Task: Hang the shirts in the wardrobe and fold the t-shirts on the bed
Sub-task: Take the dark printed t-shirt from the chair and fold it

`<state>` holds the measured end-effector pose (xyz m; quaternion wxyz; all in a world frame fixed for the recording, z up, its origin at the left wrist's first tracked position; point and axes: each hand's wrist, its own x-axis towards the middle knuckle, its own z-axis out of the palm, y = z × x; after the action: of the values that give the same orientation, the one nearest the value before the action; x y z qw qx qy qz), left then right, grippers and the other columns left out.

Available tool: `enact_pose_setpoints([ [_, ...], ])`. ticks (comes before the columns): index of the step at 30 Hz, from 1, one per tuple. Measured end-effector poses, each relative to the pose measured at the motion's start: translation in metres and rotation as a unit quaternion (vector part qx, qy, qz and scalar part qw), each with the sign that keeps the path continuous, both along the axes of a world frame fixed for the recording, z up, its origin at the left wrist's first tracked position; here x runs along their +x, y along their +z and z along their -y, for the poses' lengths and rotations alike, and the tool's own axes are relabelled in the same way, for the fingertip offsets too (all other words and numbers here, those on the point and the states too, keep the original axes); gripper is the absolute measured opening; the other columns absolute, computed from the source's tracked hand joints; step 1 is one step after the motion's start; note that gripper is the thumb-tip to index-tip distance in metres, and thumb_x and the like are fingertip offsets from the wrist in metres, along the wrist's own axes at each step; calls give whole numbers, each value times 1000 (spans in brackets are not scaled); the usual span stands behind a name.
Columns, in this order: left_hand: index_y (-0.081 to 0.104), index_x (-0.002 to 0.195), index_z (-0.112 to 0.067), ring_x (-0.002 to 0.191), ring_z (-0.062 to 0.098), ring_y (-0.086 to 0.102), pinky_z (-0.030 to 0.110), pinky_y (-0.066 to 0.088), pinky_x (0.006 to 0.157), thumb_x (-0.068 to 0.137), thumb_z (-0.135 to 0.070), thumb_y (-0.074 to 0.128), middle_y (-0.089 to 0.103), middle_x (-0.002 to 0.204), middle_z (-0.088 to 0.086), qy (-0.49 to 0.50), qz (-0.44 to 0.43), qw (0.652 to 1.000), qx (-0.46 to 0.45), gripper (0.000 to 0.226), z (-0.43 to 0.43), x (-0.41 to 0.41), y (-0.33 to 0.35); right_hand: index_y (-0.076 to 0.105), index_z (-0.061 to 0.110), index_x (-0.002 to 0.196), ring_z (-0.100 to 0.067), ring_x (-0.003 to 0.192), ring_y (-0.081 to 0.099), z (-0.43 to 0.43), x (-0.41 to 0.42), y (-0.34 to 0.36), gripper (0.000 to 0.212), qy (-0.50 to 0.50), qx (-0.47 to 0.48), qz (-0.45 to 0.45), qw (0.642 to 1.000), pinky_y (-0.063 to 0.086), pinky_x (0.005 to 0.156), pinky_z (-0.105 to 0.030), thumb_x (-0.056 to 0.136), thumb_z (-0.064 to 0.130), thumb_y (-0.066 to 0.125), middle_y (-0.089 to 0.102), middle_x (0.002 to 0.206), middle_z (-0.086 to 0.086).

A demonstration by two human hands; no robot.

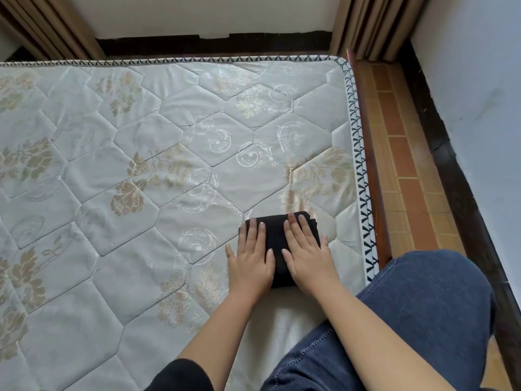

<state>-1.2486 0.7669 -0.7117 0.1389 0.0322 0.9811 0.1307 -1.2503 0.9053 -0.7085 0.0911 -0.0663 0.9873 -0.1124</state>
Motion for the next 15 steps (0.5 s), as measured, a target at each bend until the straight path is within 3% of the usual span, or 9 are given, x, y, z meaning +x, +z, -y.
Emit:
enact_pose_setpoints([
  [3,0,151,-21,146,18,3,52,10,113,88,-51,7,-3,159,-1,69,66,994,47,70,8,9,0,46,4,137,-24,136,33,-2,-1,3,65,-19,1,16,1000,49,84,-56,86,40,27,35,148,-7],
  [6,0,151,-15,146,16,-7,46,1,115,101,-39,18,-5,159,4,115,73,990,40,58,16,12,3,-11,8,148,-25,146,-6,-10,-3,9,70,-56,4,85,995,16,113,-52,93,49,6,-20,155,-8],
  [7,4,151,-11,146,21,-4,47,3,115,101,-40,17,-2,159,9,116,74,990,32,59,18,13,5,-14,8,147,-25,145,-12,-13,-2,10,73,-73,-10,86,994,9,115,-50,91,52,1,-25,154,-9],
  [9,23,146,0,143,35,18,55,19,111,94,-42,18,18,153,23,106,30,994,26,67,17,13,13,-1,3,149,-25,145,-11,-18,-3,14,83,-98,-42,61,992,10,114,-53,81,51,-4,-19,154,-10],
  [11,41,132,3,127,42,44,62,34,95,87,-32,29,44,139,27,55,-42,997,31,59,13,8,18,24,-1,146,-24,146,0,-15,-5,12,74,-75,-27,-15,997,21,106,-58,85,41,16,8,156,-16],
  [12,43,129,0,124,40,49,60,37,91,85,-29,33,50,135,24,30,-60,997,25,53,8,5,23,31,2,142,-22,145,1,-13,-6,11,66,-42,-10,-45,998,24,101,-59,86,36,26,20,154,-14],
  [15,51,128,-8,121,26,54,54,47,86,84,-31,35,56,132,11,-61,-39,997,-8,52,-5,-2,32,45,11,135,-18,146,-2,-4,-2,9,57,31,20,-35,999,38,94,-59,85,36,32,24,154,-5],
])
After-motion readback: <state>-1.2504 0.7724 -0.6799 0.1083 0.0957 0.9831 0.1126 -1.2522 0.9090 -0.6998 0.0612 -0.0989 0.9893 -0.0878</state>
